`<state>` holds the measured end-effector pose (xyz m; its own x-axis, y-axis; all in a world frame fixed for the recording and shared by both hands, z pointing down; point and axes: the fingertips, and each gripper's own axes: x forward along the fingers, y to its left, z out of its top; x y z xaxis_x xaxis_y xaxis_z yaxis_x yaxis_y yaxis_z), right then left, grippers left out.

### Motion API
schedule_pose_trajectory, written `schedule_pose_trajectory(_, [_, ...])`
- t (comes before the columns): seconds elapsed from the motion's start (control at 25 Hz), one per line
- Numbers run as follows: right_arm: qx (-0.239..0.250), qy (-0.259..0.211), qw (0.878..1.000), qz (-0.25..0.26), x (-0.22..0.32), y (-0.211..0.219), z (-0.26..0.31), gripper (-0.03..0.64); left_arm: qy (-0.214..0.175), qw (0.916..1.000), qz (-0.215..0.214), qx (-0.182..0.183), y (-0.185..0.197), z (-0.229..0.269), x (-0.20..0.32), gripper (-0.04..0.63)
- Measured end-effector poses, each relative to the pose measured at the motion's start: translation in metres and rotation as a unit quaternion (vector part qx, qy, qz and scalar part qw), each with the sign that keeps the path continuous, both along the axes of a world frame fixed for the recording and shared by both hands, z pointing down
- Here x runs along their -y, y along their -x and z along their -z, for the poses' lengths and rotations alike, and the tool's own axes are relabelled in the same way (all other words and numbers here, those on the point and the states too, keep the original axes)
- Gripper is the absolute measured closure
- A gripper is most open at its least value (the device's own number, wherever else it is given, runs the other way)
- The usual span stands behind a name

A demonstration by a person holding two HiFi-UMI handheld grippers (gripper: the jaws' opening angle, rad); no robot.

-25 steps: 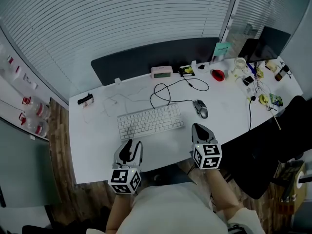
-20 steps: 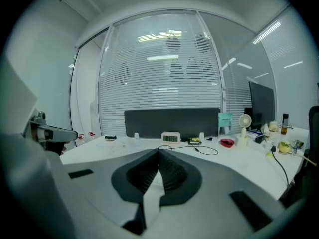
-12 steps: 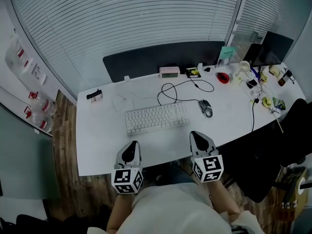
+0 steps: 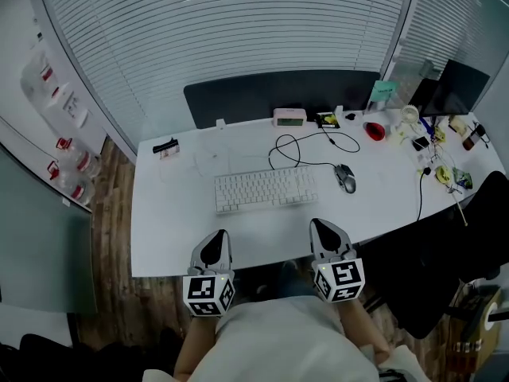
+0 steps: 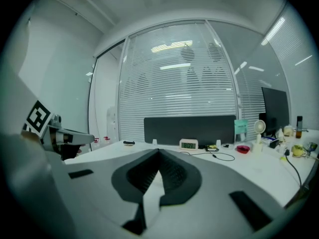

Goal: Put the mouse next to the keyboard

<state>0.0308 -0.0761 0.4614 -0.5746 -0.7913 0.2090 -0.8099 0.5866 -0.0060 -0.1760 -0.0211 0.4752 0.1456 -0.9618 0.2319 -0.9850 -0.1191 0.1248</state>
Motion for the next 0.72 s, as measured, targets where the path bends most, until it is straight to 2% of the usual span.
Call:
schedule_pose_trajectory(0.36, [0.016, -0.005, 1.000, 0.007, 0.005, 0.006, 0.003, 0.617, 0.001, 1.0000, 0.003, -0.002, 0.005, -0.001, 0.002, 0.584])
schedule_pose_trajectory(0.72, [0.006, -0.004, 1.000, 0.003, 0.014, 0.008, 0.001, 0.617, 0.006, 1.0000, -0.001, -0.003, 0.007, -0.002, 0.011, 0.586])
